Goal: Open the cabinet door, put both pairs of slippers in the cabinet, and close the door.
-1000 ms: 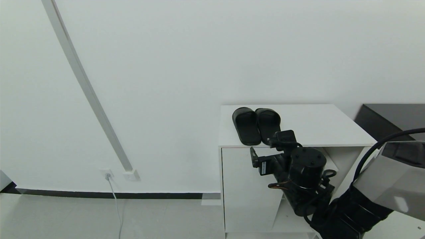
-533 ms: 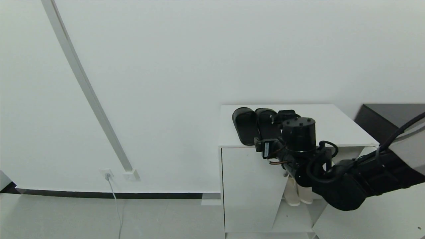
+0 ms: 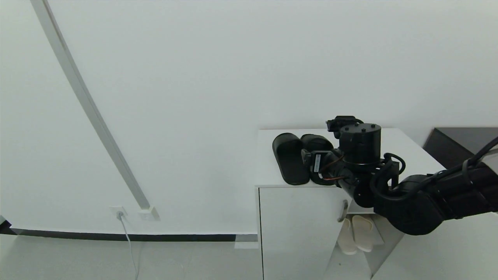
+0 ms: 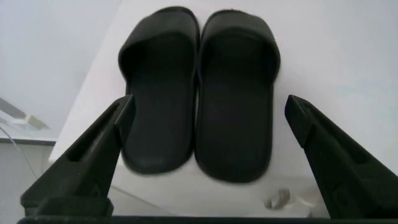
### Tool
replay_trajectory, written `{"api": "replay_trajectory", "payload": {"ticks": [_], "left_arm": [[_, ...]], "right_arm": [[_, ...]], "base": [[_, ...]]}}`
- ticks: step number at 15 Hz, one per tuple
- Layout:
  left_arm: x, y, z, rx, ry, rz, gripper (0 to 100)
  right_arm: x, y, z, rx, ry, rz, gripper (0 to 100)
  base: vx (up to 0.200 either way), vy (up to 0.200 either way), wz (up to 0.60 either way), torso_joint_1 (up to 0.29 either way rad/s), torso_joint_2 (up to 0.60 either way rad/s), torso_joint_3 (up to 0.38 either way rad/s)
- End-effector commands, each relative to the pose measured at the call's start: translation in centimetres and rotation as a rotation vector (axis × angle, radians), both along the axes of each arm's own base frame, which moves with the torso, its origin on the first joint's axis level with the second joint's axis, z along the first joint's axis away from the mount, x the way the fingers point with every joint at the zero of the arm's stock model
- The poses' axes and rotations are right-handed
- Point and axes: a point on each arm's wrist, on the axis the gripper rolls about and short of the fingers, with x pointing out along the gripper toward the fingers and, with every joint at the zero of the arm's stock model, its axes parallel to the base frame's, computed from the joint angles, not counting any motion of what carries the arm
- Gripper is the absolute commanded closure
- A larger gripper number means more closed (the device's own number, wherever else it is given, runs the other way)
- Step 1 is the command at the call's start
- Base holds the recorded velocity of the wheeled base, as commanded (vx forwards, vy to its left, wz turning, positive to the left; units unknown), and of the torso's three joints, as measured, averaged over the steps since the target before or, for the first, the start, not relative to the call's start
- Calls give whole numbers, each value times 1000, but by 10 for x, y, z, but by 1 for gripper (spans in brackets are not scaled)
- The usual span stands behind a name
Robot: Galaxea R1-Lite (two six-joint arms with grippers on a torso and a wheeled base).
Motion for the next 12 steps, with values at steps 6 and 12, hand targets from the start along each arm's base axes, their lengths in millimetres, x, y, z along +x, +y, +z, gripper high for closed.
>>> {"api": "replay_trajectory", "payload": {"ticks": [6,12], "left_arm": [[0,0,0,-3,0,2,100],[0,0,0,-3,0,2,100]], "right_arm": [[10,7,-41,-43,69,34,0],[47,15,-52,-46,69,22,0]], "base": [[67,0,0,1,2,2],[0,0,0,0,0,0]]}}
